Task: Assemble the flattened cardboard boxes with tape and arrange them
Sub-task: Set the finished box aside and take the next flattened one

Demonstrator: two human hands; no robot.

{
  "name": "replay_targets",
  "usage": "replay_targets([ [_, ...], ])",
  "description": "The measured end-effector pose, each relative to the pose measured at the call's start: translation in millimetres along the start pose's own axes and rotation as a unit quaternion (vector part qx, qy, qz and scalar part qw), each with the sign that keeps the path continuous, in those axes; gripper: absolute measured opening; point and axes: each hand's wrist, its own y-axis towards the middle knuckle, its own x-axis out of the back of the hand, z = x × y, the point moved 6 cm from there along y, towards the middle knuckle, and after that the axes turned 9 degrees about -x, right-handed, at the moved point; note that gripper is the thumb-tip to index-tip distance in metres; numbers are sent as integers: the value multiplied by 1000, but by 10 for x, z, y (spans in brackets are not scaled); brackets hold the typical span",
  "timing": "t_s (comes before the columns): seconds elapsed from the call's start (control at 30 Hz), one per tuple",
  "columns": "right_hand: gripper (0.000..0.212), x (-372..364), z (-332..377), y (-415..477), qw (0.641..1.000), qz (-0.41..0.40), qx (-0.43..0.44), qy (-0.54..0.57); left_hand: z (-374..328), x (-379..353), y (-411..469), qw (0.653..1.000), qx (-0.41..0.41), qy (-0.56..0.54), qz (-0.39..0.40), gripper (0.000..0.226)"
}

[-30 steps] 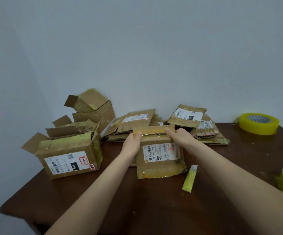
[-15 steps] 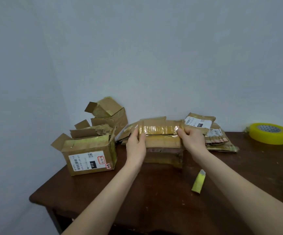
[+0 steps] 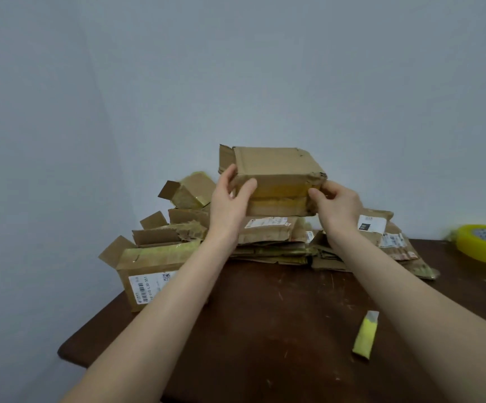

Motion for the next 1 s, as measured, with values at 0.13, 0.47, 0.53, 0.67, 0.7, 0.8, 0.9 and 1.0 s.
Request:
replay_targets([
  [0.13, 42, -306, -122, 26, 991, 62, -78, 90, 169, 116, 93, 994, 49, -23, -90, 49],
  [0.47, 9, -288, -698, 342, 972, 40, -168, 160, 891, -251, 73, 982, 158, -70, -81, 60],
  [0.53, 20, -229, -698, 418, 973, 42, -156, 166, 971, -355, 84, 977, 182, -95, -60, 67],
  [0.67, 26, -101, -726, 491, 972, 41, -156, 170, 929, -497, 65, 986, 151, -67, -4, 47],
  [0.7, 25, -77, -717, 494, 972, 40, -154, 172, 889, -510, 56, 989, 136, -58, 1, 46],
  [0.8, 16, -122, -584, 424, 971, 65, -137, 187, 704, -386, 65, 996, 85, -29, -8, 42],
  [0.9, 15, -344, -268, 254, 974, 113, -91, 174, 483, 22, 195, 997, 27, 57, -55, 33],
  [1.0, 16, -795, 81, 59, 975, 160, -52, 144, 304, 622, 376, 984, -5, 139, -111, 29],
])
